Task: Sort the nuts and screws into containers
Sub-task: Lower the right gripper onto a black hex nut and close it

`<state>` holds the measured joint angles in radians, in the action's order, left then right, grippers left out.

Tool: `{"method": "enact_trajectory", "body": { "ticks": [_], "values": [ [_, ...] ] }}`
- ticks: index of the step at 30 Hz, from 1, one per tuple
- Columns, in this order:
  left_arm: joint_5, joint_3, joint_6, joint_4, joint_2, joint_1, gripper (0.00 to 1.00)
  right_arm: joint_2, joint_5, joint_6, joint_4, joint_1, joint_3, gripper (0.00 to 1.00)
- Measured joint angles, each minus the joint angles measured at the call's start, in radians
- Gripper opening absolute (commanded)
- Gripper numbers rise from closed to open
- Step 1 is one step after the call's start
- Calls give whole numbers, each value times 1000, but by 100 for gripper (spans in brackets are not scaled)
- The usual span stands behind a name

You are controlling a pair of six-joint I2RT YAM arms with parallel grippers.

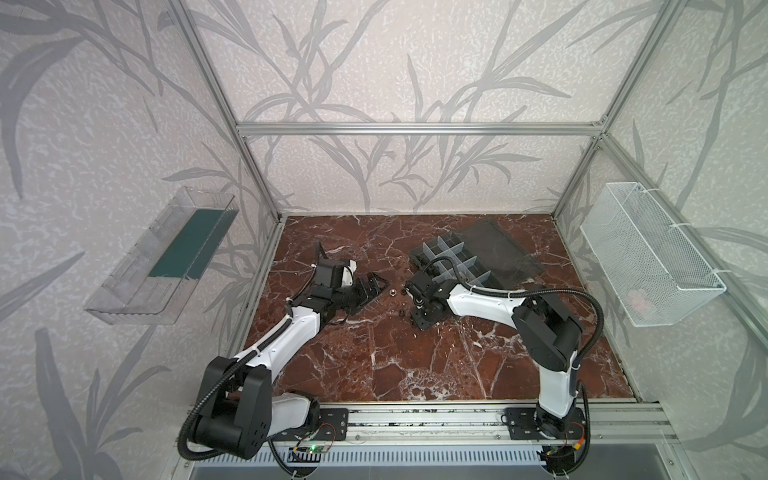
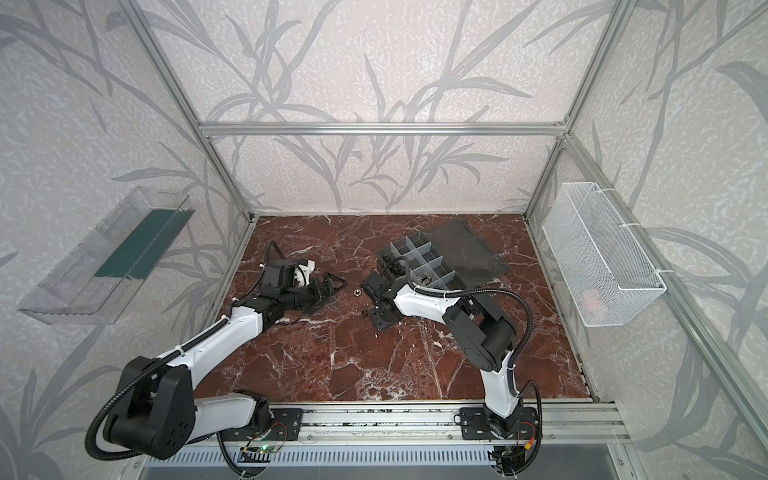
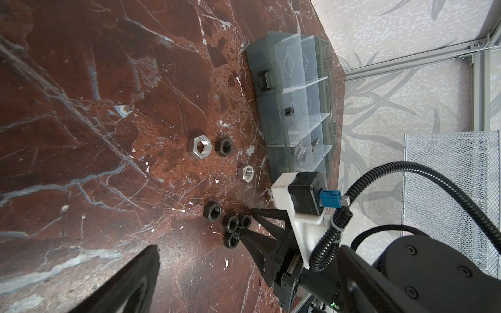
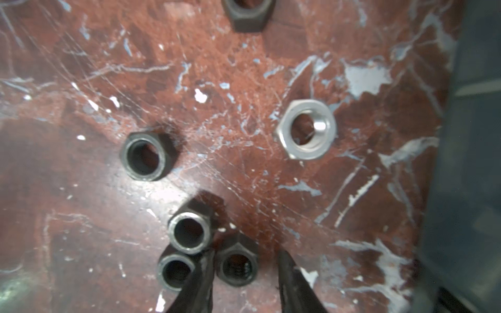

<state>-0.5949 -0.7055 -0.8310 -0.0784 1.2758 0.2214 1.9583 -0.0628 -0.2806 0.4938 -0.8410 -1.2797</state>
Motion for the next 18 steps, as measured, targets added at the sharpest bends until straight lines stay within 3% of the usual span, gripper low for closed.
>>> {"method": "enact_trajectory", "body": {
  "ticks": [11,18],
  "values": [
    [-1,10,0,-3,-1,-3,99,18,12,-5,-13,0,-21,18],
    [-10,15,-8,6,-1,-3,100,18,23,-10,-10,7,-29,14]
  ]
}}
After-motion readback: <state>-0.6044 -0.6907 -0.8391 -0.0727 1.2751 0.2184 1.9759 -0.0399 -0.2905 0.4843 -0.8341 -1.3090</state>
